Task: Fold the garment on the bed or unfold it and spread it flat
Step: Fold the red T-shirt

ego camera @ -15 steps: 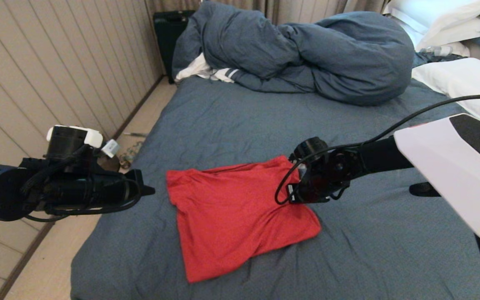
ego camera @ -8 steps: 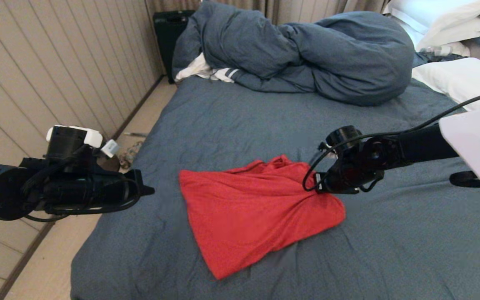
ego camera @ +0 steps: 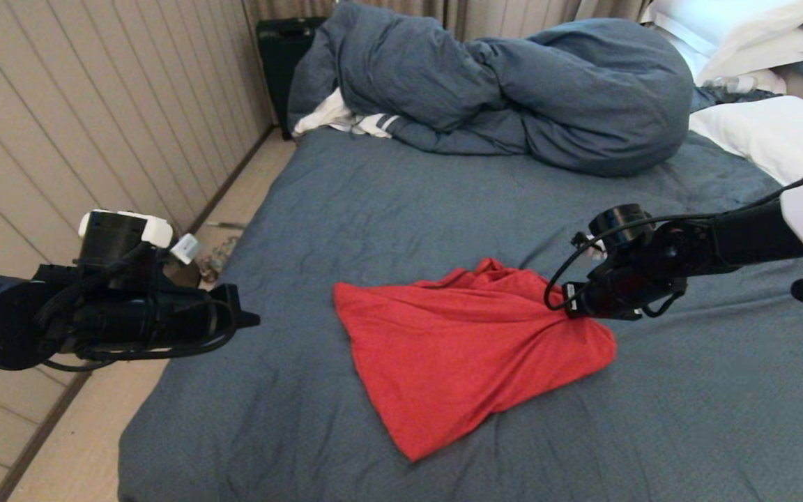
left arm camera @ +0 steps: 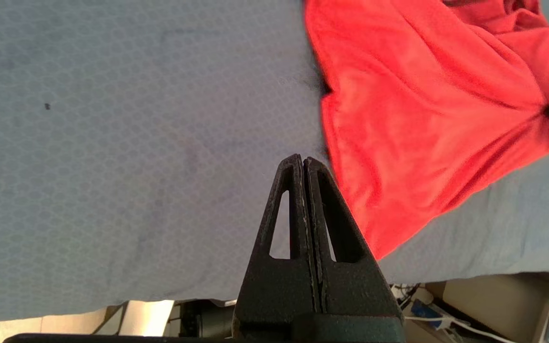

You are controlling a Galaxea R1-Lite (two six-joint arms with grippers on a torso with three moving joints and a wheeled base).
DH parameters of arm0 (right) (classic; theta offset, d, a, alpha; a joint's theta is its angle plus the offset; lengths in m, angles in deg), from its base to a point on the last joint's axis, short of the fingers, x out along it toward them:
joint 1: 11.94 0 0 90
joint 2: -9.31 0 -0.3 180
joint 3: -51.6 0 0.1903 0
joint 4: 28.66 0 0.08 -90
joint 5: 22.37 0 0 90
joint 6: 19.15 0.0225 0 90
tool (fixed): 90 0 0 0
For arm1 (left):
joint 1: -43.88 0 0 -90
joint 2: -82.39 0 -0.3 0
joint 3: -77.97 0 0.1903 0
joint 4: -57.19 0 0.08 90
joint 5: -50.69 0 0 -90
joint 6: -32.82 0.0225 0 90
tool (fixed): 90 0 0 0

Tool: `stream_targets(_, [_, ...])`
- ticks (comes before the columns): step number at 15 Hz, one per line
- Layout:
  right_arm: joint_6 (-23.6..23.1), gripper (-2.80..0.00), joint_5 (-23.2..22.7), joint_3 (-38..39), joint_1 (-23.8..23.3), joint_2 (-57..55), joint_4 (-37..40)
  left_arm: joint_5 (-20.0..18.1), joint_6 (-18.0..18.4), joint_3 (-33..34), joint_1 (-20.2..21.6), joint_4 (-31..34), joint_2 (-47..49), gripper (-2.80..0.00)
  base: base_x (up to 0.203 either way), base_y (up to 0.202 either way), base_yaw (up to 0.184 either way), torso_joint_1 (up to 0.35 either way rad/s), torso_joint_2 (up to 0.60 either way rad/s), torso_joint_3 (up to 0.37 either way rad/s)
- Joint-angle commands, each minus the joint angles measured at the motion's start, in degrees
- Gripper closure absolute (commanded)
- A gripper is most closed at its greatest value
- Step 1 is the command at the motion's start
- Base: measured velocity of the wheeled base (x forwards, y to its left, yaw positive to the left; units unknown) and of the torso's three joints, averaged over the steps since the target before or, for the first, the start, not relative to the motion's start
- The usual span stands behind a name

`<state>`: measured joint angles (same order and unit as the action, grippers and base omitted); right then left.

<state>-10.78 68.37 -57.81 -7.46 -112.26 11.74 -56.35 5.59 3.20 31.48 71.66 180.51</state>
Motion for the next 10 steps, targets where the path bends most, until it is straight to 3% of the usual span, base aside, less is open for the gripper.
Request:
stream_targets(1, [-0.29, 0.00, -0.03, -0.39, -0.66, 1.05, 0.16, -0.10, -0.19, -0.01, 0.01, -0.07, 0.01, 0.00, 0.000, 0.000, 0.000, 0.000, 0.00, 0.000])
stream_targets(5, [-0.55, 0.00, -0.10, -0.62, 0.02, 4.11, 0.41, -0.10, -0.19, 0.02, 0.01, -0.07, 0.12, 0.00, 0.000, 0.000, 0.000, 0.000, 0.00, 0.000])
stream_targets(8, [-0.41, 0.00, -0.06, 0.12, 6.42, 7.94, 0.59, -0.10, -0.19, 0.17, 0.01, -0.07, -0.04, 0.00, 0.000, 0.000, 0.000, 0.000, 0.00, 0.000])
stream_targets(10, [-0.27, 0.00, 0.18, 0.00, 13.05, 9.48, 0.67, -0.10, -0.19, 0.17, 0.01, -0.07, -0.21, 0.00, 0.000, 0.000, 0.000, 0.000, 0.00, 0.000])
